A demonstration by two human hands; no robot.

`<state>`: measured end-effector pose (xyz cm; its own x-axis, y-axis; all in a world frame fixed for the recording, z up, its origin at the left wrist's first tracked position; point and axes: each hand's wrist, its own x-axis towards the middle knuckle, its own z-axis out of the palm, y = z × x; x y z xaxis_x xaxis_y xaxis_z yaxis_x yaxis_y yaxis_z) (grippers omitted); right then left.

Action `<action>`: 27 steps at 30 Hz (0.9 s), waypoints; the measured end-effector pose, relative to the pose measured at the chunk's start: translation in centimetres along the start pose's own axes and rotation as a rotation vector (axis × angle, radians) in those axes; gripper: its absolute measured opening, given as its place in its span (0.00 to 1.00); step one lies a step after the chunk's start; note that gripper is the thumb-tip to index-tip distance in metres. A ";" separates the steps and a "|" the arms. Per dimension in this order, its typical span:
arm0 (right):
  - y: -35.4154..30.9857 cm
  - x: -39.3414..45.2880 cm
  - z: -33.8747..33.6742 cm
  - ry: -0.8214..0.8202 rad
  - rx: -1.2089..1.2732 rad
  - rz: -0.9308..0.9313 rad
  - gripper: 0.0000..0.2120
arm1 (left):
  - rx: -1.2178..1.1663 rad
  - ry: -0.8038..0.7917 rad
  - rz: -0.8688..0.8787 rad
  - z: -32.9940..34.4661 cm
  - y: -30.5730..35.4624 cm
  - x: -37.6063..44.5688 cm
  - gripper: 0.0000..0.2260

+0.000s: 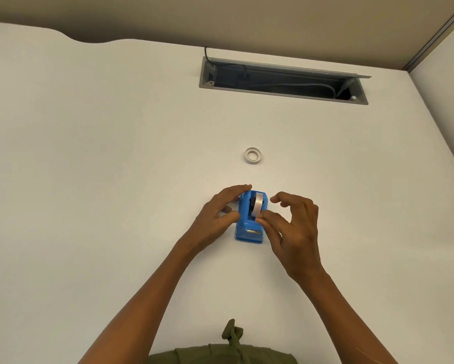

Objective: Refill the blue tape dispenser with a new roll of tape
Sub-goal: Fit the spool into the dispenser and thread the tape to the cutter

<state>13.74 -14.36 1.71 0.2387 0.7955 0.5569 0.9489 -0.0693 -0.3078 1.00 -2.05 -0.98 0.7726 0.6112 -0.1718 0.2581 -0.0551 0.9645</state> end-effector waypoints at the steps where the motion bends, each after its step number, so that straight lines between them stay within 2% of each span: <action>1: -0.1 -0.1 0.0 0.013 -0.004 -0.009 0.07 | 0.012 -0.006 -0.006 -0.1 -0.1 0.0 0.27; 6: -0.5 -0.6 -0.1 0.046 -0.021 -0.050 0.07 | 0.062 -0.092 -0.052 -1.4 -0.6 0.1 0.26; 9: -0.8 -1.0 -0.1 0.050 -0.059 -0.086 0.07 | 0.178 -0.187 -0.076 -2.1 -1.0 0.0 0.45; 12: -1.0 -1.3 -0.1 0.049 -0.095 -0.100 0.07 | 0.272 -0.249 -0.039 -1.9 -1.1 -0.1 0.54; 16: -1.1 -1.7 -0.3 0.070 -0.136 -0.118 0.05 | 0.372 -0.214 0.043 -1.1 -1.1 0.0 0.52; 20: -1.4 -2.1 -0.5 0.076 -0.148 -0.129 0.09 | 0.339 -0.104 0.068 -0.6 -1.2 -0.1 0.46; 22: -1.5 -2.4 -0.5 0.068 -0.146 -0.139 0.07 | 0.335 -0.061 0.088 -0.4 -1.3 -0.2 0.45; 27: -1.4 -3.3 -0.4 0.050 -0.157 -0.144 0.08 | 0.332 -0.037 0.082 -0.1 -1.4 -0.1 0.45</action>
<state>11.69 -17.12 0.62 0.1046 0.7737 0.6248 0.9935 -0.0533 -0.1002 0.47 -2.00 -2.31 0.8179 0.5650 -0.1091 0.3637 -0.3606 0.8589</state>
